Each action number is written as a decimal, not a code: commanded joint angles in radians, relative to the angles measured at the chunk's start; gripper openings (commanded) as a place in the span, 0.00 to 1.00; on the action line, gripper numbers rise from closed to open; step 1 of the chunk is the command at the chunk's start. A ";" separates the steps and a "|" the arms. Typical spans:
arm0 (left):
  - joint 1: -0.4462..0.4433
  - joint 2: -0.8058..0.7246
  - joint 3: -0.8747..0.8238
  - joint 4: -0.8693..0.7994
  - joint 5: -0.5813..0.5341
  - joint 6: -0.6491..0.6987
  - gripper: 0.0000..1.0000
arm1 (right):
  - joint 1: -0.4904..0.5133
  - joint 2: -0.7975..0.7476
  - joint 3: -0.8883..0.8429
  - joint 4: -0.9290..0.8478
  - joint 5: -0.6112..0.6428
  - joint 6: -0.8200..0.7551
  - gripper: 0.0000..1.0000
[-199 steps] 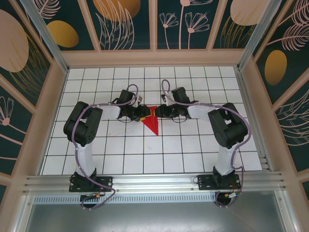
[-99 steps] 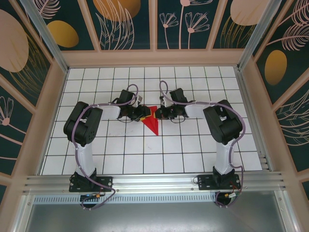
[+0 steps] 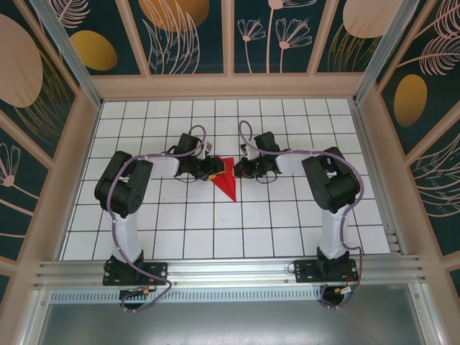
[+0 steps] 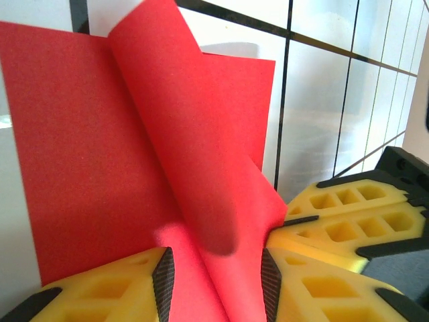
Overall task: Fold a paper plane with a square sheet of paper (fold left side to right side)
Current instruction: Fourth fold the wing at the center of the table.
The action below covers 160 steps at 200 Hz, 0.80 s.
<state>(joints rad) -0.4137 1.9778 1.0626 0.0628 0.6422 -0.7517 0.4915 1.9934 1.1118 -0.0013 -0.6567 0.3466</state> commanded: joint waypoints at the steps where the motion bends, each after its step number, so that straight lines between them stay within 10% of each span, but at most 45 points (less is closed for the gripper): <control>1: -0.005 0.042 -0.010 -0.065 -0.065 0.035 0.42 | -0.005 0.027 0.031 -0.032 0.020 -0.021 0.01; 160: -0.002 -0.052 0.050 -0.126 -0.050 0.060 0.47 | 0.014 0.088 0.053 -0.156 0.122 -0.045 0.01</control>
<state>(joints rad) -0.4175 1.9755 1.0817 0.0292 0.6388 -0.7380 0.4973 2.0296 1.1606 -0.0784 -0.6235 0.3225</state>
